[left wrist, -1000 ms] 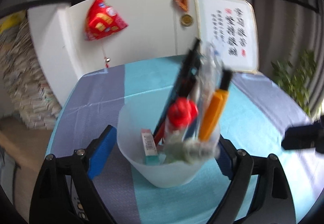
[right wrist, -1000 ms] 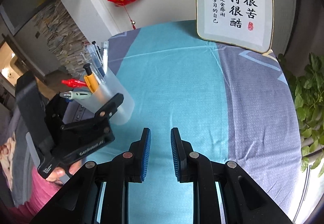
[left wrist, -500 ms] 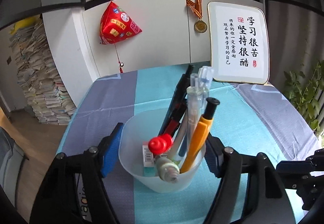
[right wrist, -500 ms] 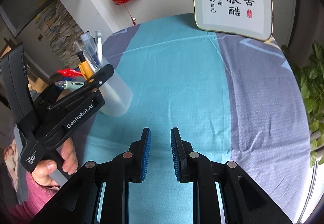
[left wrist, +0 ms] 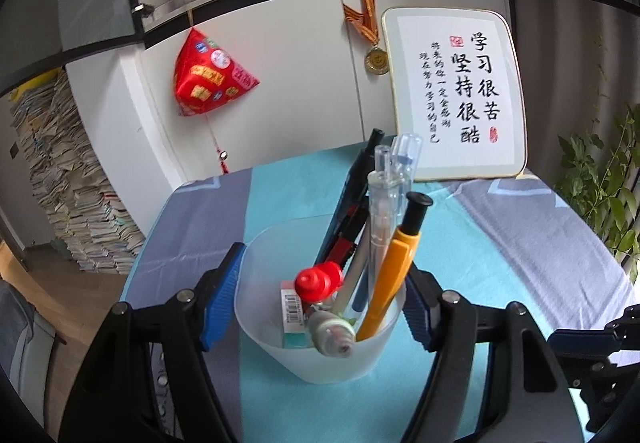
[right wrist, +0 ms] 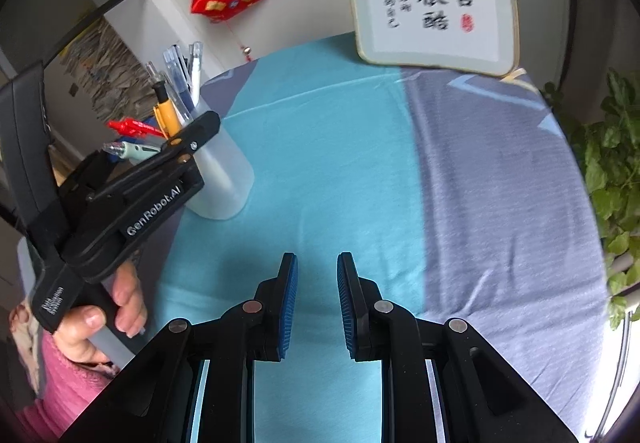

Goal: Organize stationery
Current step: 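Set the frosted cup down on the table with the left tool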

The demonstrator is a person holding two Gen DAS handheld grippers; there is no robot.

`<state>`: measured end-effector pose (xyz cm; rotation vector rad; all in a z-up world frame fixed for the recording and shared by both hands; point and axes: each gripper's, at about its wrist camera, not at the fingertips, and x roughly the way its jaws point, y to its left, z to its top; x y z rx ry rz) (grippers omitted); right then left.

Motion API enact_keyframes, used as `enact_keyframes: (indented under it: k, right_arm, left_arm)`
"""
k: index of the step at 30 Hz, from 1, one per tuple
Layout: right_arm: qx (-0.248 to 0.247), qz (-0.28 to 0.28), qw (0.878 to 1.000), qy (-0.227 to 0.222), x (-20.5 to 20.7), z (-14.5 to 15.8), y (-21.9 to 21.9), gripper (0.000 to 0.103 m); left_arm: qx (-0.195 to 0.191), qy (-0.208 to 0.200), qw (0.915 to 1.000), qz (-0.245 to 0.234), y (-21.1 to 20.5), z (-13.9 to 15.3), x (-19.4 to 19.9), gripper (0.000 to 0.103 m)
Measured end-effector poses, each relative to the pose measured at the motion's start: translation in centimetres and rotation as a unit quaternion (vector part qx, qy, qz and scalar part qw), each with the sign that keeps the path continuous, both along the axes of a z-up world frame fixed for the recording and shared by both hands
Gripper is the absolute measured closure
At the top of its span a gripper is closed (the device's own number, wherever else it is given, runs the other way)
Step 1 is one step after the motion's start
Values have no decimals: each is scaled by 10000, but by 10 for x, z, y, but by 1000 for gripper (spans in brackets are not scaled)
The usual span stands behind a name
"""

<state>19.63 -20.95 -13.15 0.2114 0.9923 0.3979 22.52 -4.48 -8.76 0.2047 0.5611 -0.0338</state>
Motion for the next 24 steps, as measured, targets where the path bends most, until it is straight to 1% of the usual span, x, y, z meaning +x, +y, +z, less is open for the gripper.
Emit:
enact_keyframes:
  k: [4, 8, 10, 14, 20, 23, 24]
  right_arm:
    - [-225, -270, 9993, -146, 10, 3, -10, 83]
    - [-564, -658, 9955, -376, 22, 7, -19, 83]
    - [-656, -757, 9941, -423, 27, 6, -22, 83]
    - [-693, -833, 9931, -449, 36, 1, -24, 83]
    - [-739, -796, 9931, -447, 38, -2, -20, 83]
    - [-743, -781, 9930, -481, 33, 0, -17, 83]
    - [-759, -783, 9928, -494, 32, 1, -16, 83]
  left_arm:
    - [-84, 42, 9999, -123, -17, 3, 15, 33]
    - [-272, 206, 9992, -200, -30, 0, 29, 33]
    - [-322, 243, 9990, -200, -34, -2, 32, 33]
    - [-291, 265, 9989, -243, -38, -8, 34, 33]
    - [-259, 269, 9990, -253, -38, -8, 31, 32]
    - [-258, 285, 9990, -241, -36, -7, 29, 30]
    - [-209, 252, 9993, -199, -36, -6, 28, 22]
